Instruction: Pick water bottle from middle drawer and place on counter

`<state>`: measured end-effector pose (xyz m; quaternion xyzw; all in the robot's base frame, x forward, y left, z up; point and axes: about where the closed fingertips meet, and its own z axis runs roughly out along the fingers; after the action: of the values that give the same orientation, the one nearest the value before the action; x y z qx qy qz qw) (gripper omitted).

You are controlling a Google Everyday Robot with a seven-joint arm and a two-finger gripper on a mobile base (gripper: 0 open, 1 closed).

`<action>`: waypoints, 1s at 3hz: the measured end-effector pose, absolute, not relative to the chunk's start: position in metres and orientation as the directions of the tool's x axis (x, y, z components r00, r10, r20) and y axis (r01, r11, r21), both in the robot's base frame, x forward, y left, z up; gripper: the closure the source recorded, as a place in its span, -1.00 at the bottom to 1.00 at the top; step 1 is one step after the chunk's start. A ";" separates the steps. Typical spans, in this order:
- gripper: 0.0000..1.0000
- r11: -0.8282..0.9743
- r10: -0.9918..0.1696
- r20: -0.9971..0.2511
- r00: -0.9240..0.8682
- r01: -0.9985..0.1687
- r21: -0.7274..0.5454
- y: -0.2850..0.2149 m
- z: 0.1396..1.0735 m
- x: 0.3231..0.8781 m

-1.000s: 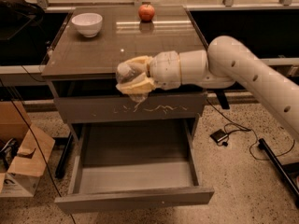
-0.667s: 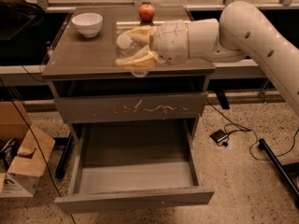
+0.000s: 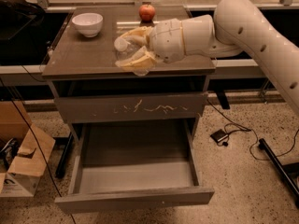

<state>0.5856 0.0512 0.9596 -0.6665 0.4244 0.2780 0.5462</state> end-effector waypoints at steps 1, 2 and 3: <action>1.00 -0.093 -0.332 -0.783 0.525 -0.845 -0.527 0.055 0.952 0.608; 1.00 -0.125 -0.379 -0.733 0.565 -0.816 -0.565 0.056 0.940 0.638; 1.00 -0.129 -0.414 -0.691 0.593 -0.789 -0.601 0.055 0.926 0.673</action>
Offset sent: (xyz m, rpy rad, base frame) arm 0.0908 -0.0004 -0.0313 -0.2246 -0.1676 -0.0113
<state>0.6734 0.0548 0.9256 -0.7289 0.4125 0.1822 0.5151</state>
